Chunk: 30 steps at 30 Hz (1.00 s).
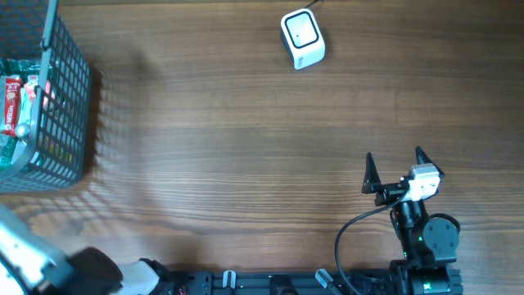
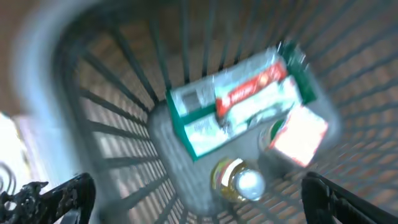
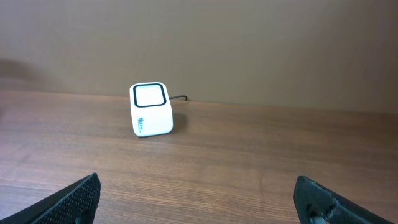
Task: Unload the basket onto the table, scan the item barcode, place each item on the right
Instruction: 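Reach the left gripper into the basket toward the yellow oil bottle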
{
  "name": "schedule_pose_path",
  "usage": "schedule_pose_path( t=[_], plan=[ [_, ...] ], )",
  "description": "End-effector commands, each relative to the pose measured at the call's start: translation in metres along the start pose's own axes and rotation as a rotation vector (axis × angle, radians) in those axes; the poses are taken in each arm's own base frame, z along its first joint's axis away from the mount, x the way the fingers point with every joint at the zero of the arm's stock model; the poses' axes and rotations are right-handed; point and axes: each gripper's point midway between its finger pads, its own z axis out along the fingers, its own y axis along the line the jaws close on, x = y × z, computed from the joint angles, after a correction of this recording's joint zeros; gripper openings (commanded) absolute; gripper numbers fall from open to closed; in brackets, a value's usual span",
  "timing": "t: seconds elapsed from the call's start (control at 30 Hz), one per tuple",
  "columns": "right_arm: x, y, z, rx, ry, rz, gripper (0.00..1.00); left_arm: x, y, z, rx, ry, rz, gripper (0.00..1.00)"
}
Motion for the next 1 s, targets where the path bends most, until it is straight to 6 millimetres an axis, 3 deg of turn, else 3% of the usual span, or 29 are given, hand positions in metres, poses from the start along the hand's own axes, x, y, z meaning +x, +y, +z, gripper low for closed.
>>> schedule_pose_path(
  t=[0.0,0.13,0.3,0.43,0.5,0.77,0.97],
  plan=[
    [-0.001,-0.003,0.0,0.017,-0.005,0.001,1.0,0.028,-0.015,0.049,0.044,0.157,0.084,0.94],
    [-0.001,-0.003,0.0,0.017,-0.004,0.001,1.0,0.035,-0.02,0.071,0.053,0.2,0.112,0.93],
    [-0.001,-0.003,0.0,0.017,-0.004,0.001,1.0,0.03,-0.024,0.074,0.073,0.183,0.121,0.93],
    [-0.001,-0.003,0.0,0.017,-0.004,0.001,1.0,0.033,-0.039,0.076,0.157,0.194,0.153,0.93],
    [-0.001,-0.003,0.0,0.017,-0.005,0.001,1.0,0.039,-0.041,0.082,0.168,0.219,0.154,0.92],
    [-0.001,-0.003,0.0,0.017,-0.004,0.001,1.0,0.097,-0.042,0.133,0.147,0.383,0.21,0.89],
    [-0.001,-0.003,0.0,0.017,-0.004,0.001,1.0,0.104,-0.054,0.144,0.217,0.395,0.247,0.82]
  ],
)
